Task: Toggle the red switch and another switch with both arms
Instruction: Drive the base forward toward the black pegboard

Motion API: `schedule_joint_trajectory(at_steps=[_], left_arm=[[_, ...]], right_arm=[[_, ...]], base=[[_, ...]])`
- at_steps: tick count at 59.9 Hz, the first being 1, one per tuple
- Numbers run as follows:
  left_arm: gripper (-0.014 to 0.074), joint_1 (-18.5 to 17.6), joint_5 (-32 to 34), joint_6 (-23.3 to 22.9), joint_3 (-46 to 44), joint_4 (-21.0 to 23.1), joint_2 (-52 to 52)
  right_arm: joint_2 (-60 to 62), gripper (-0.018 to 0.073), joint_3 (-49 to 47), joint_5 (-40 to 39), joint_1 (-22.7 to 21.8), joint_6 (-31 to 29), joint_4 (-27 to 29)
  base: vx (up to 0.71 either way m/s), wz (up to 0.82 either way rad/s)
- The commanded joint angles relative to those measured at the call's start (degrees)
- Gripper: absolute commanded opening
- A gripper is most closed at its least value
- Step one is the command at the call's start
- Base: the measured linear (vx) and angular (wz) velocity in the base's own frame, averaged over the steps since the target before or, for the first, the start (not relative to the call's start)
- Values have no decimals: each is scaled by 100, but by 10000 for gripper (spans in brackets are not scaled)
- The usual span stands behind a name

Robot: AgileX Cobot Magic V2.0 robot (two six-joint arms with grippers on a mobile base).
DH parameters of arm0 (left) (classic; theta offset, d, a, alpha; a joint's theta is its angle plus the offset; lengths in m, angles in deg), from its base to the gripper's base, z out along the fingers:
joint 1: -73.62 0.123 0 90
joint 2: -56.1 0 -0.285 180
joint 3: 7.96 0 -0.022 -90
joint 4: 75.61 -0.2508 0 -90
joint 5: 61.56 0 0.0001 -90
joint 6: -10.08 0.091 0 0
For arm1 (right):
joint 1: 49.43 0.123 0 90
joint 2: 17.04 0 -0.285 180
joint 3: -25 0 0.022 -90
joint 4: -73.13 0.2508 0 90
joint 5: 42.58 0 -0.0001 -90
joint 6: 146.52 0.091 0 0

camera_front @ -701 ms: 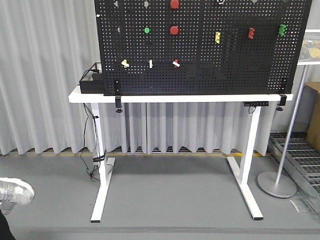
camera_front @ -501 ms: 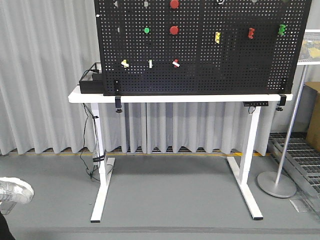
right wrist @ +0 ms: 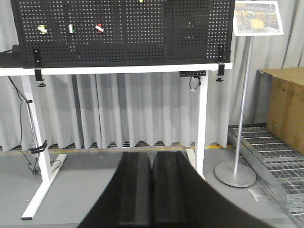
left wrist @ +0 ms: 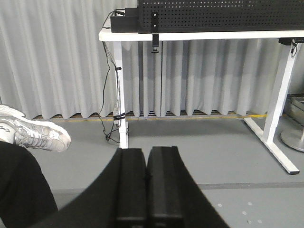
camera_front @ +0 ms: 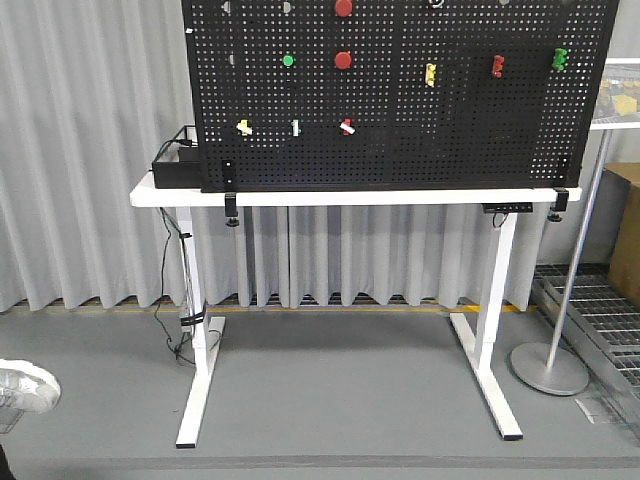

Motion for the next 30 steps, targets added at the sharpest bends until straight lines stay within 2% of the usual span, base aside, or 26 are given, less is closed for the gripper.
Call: schedule_joint_trajectory(at_steps=[1, 30], left_arm=[[2, -7, 465, -50, 116, 4, 52], [2, -7, 465, -50, 116, 4, 52]], right_arm=[[63, -6, 27, -486, -13, -32, -8], [63, -6, 27, -491, -13, -32, -8]], base=[[6, -4], [13, 0]])
